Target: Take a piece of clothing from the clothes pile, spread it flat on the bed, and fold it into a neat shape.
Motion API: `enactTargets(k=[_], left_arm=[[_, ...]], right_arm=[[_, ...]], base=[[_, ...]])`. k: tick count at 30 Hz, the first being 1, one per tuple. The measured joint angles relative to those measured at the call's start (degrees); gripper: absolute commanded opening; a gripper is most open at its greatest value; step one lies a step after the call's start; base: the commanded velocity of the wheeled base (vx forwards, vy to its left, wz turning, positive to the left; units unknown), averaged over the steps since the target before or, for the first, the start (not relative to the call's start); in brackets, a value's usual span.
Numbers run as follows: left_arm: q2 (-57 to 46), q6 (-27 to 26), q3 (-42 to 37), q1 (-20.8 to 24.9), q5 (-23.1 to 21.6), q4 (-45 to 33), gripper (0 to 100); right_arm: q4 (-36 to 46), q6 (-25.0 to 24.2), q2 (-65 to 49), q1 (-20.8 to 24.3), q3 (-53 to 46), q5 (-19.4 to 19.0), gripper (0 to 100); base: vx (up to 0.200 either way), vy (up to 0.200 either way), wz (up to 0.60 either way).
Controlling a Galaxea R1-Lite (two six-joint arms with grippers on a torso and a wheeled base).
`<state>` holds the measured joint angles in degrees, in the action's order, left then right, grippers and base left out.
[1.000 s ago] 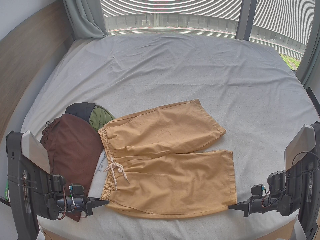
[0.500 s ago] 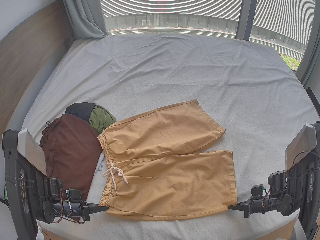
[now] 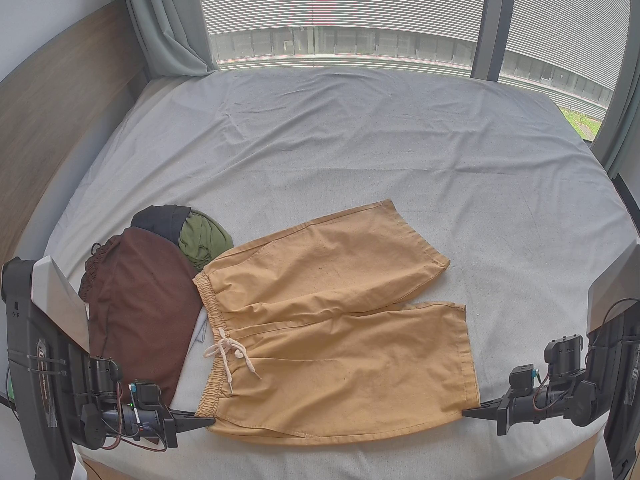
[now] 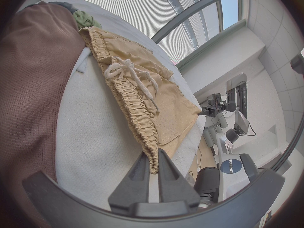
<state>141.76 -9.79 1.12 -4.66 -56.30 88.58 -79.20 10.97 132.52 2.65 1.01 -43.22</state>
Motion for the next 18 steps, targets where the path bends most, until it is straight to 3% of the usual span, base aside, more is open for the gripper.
enactTargets(k=[8, 13, 18], left_arm=[[0.02, -0.91, -0.11, -0.11, -0.33, -0.01, 0], [-0.15, -0.80, 0.55, -0.16, -1.56, 0.00, 0], [-0.80, 0.57, 2.79, -0.05, -1.87, -0.01, 0]], right_arm=[[0.49, 1.06, -2.23, -0.91, 0.00, -0.41, 0], [-0.30, 0.77, -3.54, -0.96, -0.02, -2.77, 0], [-5.75, -2.46, -4.63, -0.89, -0.02, -3.67, 0]], base=[[0.000, 0.000, 0.00], [0.000, 0.000, 0.00], [0.000, 0.000, 0.00]])
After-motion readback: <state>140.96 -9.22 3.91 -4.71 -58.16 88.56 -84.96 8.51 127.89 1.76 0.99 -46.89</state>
